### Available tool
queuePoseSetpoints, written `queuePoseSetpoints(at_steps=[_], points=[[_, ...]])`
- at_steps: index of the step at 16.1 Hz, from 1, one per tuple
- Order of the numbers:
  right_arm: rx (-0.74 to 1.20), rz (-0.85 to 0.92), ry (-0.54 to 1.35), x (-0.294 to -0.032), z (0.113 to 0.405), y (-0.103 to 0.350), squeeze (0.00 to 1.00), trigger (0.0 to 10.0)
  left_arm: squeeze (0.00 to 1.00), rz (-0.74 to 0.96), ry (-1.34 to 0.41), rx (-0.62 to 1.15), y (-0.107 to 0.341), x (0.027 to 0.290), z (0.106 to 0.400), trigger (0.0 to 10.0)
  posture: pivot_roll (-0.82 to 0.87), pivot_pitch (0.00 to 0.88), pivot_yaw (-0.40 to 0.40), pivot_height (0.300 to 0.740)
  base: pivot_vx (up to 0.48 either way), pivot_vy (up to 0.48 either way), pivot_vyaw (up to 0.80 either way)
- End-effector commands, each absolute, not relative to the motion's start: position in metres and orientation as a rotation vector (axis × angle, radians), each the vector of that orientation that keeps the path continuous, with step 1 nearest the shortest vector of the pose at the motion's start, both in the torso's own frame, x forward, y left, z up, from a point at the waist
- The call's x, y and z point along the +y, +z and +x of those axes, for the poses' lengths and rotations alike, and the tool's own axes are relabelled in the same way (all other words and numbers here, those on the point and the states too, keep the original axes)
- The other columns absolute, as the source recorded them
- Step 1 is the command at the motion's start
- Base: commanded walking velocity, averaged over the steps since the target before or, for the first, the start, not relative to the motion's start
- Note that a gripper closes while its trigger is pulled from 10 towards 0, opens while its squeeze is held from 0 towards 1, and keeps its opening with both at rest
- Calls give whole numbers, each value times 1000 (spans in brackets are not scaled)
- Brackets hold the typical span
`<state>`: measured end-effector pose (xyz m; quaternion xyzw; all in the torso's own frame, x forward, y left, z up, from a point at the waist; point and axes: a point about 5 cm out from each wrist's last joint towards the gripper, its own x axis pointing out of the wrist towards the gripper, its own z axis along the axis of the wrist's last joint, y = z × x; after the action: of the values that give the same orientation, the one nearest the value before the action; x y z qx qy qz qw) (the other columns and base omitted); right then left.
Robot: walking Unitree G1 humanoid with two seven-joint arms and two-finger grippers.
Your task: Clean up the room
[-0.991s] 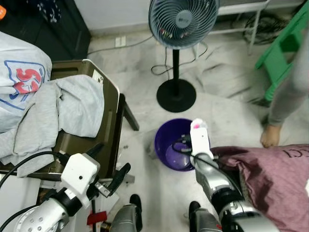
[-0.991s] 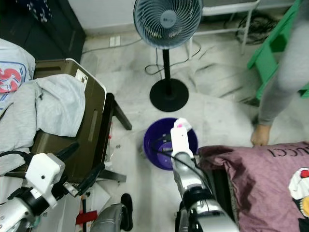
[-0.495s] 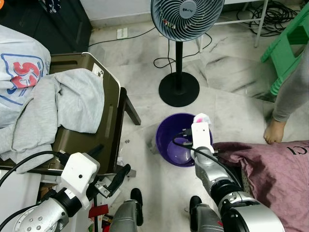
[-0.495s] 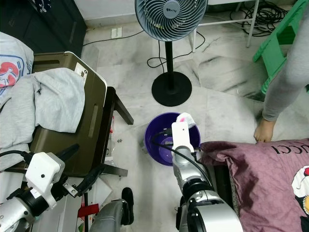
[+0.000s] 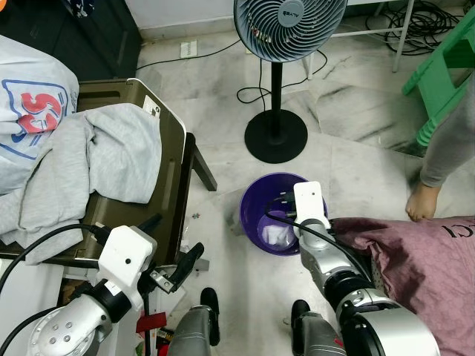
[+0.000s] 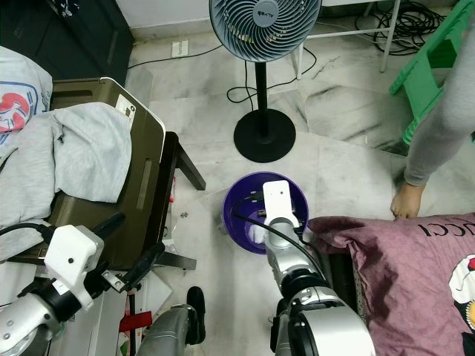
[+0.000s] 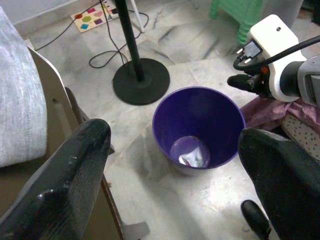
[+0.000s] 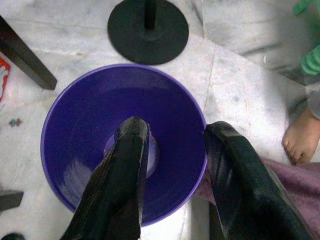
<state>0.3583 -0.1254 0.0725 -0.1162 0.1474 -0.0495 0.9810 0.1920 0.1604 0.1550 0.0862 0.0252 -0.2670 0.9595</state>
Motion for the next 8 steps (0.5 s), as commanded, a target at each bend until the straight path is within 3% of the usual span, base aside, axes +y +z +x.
queuePoseSetpoints(at_steps=[1, 8], points=[[330, -222, -81, -122, 352, 62, 1000, 10000, 0, 174, -534, 86, 148, 162, 190, 10000, 242, 418, 162, 740, 0, 0, 0], [232, -231, 46, -129, 335, 61, 1000, 10000, 0, 90, -508, -10, 140, 135, 233, 10000, 42, 295, 96, 740, 0, 0, 0]])
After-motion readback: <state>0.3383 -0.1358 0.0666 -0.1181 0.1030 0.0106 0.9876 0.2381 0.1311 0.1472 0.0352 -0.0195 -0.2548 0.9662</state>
